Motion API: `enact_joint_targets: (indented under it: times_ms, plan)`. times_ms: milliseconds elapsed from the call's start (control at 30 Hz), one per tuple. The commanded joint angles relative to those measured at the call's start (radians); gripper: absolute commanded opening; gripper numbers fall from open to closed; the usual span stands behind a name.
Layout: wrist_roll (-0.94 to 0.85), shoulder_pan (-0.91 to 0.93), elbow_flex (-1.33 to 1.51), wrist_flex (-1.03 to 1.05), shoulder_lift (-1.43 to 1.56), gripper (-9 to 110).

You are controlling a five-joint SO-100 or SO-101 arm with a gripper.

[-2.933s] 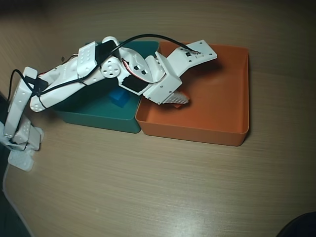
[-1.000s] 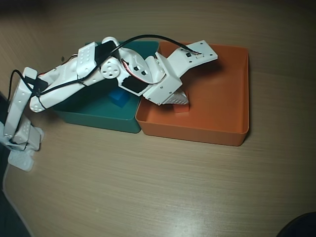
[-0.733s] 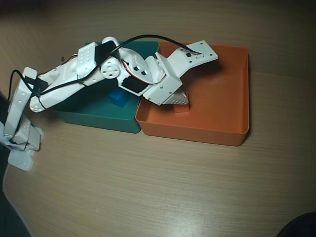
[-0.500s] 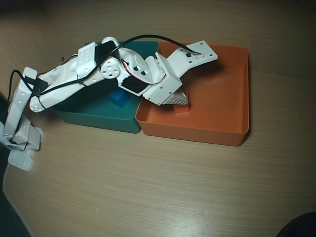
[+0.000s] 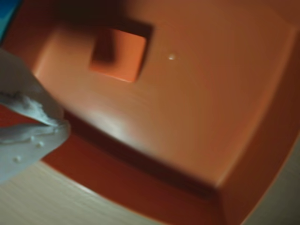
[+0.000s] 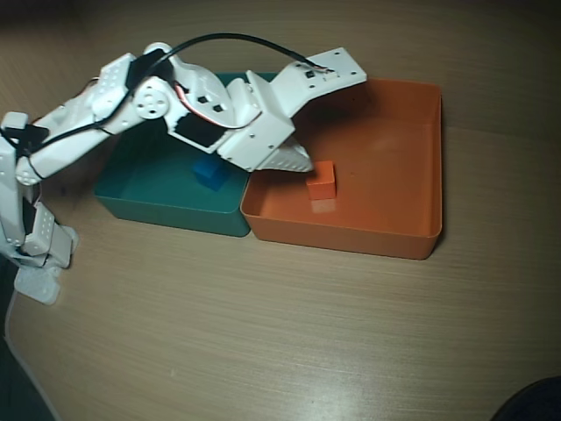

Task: Grasp a cube and put it in the box.

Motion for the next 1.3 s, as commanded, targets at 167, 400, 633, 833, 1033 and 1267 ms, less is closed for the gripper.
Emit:
enact_joint_targets:
  times_ms: [167,400,633,833,1033,1267]
  plan:
    - [-0.006,0.081,0.373,-0.018,0.535,-5]
    - [-0.009,0.163,0.646,-0.018,0.798,-5]
    - [-0.011,0.210,0.850,-0.018,0.957,-5]
    - [-0.011,0.199,0.953,-0.018,1.028,-5]
    - [-0.011,0.195,0.965,-0.020,1.046,-5]
    - [-0.011,0.196,0.966,-0.020,1.042,-5]
